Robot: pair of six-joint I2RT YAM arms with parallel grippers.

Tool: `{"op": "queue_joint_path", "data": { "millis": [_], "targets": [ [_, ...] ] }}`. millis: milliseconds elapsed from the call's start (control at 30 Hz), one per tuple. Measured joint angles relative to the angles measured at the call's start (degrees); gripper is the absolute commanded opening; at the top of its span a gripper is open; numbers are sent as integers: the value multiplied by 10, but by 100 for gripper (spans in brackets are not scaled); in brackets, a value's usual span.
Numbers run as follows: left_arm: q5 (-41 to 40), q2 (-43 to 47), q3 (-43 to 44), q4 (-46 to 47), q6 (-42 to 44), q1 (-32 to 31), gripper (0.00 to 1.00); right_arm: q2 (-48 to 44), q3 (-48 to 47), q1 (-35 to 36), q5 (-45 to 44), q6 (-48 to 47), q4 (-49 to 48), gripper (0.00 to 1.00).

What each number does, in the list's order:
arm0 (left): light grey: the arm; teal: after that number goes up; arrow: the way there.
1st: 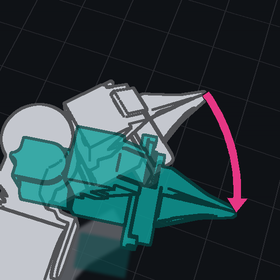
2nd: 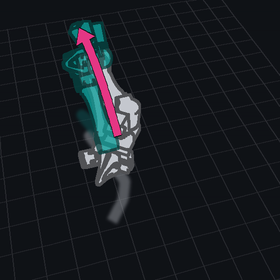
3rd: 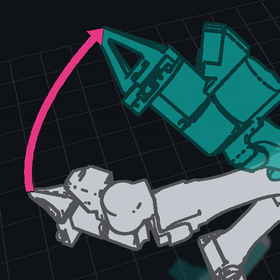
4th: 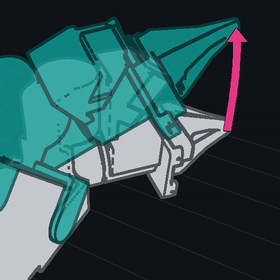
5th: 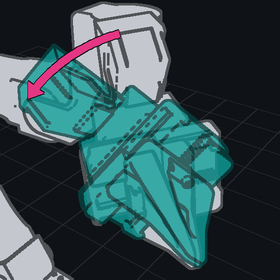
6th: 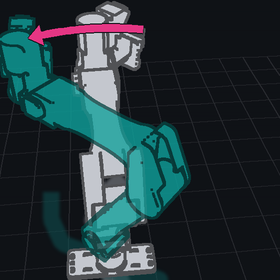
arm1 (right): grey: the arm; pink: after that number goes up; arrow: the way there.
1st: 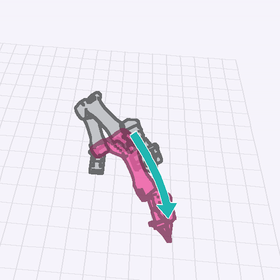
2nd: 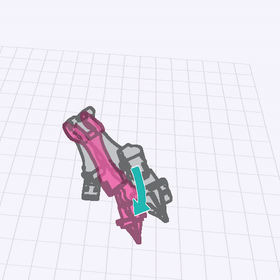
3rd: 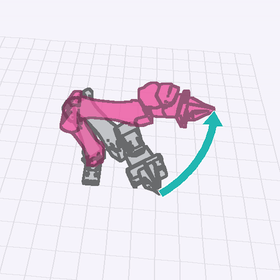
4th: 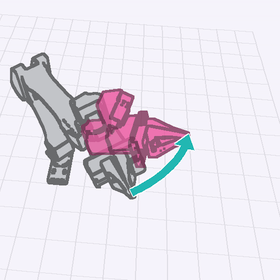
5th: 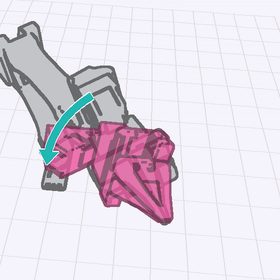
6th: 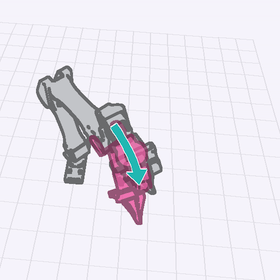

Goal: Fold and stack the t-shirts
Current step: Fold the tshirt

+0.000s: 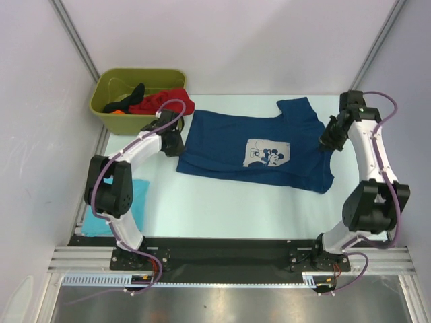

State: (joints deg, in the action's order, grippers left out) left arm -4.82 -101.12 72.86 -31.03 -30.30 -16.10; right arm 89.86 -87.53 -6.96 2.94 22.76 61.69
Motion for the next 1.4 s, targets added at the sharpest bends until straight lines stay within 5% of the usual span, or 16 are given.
{"op": "queue_joint_path", "data": {
  "millis": [767,1400],
  "targets": [
    [-11,-101,113,-23,3,1,0,240,-256,21,-27,-36,20,0],
    [-28,-105,119,-20,-12,5,1,277,-273,-22,-56,-44,54,0]
  ]
}}
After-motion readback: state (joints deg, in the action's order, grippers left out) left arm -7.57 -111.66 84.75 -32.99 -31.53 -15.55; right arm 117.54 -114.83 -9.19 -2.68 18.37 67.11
